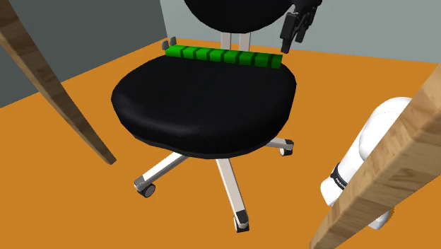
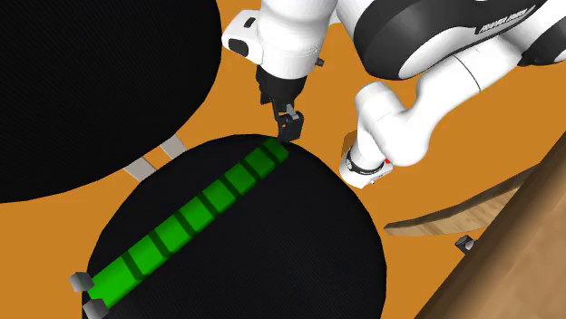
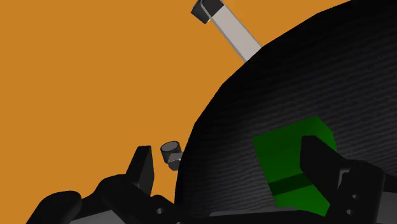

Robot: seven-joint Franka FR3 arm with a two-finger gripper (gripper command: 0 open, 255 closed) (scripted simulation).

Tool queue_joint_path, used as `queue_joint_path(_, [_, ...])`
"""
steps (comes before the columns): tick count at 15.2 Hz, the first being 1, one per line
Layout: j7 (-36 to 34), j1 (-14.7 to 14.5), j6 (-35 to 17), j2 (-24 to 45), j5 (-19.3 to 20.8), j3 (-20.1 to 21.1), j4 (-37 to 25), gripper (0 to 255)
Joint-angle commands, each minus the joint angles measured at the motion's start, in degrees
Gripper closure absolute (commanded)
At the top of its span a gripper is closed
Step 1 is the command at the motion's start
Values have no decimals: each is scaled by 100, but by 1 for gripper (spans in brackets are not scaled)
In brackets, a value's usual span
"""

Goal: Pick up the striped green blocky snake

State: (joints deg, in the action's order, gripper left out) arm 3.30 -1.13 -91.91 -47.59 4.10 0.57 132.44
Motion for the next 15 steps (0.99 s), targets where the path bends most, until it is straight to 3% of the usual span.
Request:
queue_joint_path(1, [0,0,0,0,0,0,0,0])
queue_joint_path(8, [54,-240,-201,1595,-68,344,-1197,0])
queue_joint_path(15, [80,-429,-84,3174,13,724,-2686,0])
